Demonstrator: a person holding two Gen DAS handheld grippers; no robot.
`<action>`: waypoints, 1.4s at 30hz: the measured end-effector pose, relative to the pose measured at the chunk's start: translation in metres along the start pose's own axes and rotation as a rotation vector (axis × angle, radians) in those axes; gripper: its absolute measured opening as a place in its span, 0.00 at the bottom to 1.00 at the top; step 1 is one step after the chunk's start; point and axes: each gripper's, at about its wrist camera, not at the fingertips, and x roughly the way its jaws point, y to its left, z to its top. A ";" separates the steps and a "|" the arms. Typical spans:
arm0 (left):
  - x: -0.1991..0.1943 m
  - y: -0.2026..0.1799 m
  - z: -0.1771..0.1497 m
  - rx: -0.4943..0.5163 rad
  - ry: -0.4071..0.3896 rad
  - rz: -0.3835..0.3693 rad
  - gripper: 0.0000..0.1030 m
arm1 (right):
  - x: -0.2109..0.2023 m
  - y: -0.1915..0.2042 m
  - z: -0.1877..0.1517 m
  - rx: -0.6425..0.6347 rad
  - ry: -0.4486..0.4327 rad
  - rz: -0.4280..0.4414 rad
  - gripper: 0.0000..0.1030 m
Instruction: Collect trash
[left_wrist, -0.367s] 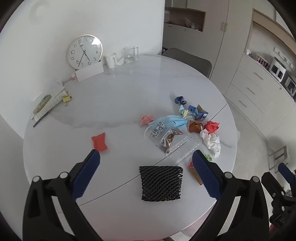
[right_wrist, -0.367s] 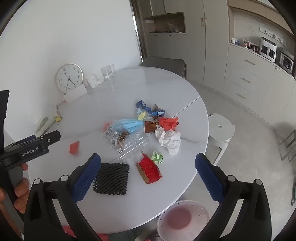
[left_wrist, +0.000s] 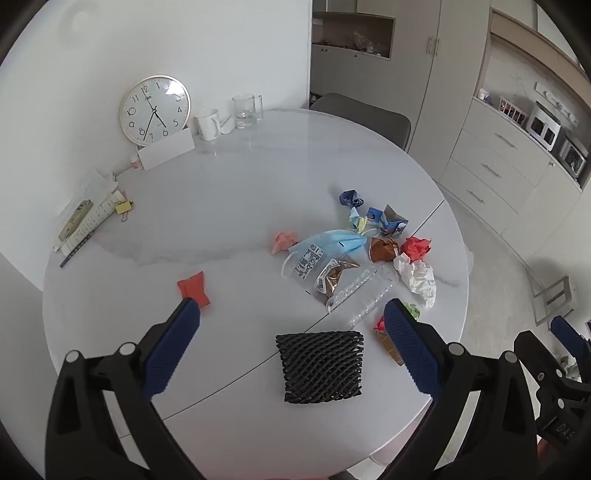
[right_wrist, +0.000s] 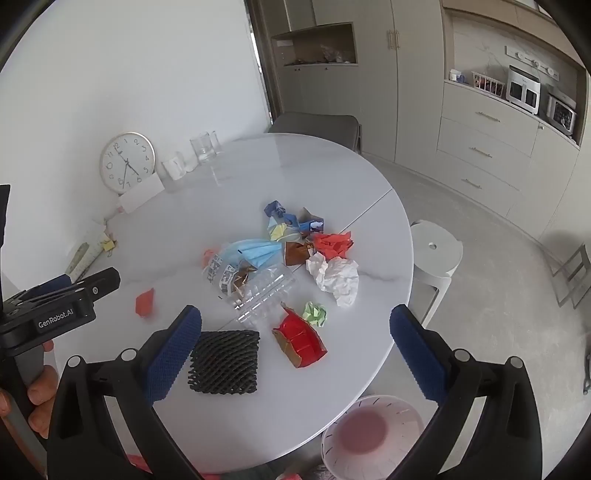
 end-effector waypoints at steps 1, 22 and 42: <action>-0.001 0.000 0.000 0.003 -0.001 -0.004 0.93 | 0.005 -0.004 -0.002 0.027 -0.005 -0.001 0.98; -0.001 0.001 -0.001 0.003 -0.008 -0.008 0.93 | 0.009 0.003 -0.010 0.010 0.002 -0.027 0.98; -0.001 0.004 -0.001 0.005 -0.012 0.003 0.93 | 0.010 0.003 -0.010 0.009 0.002 -0.028 0.98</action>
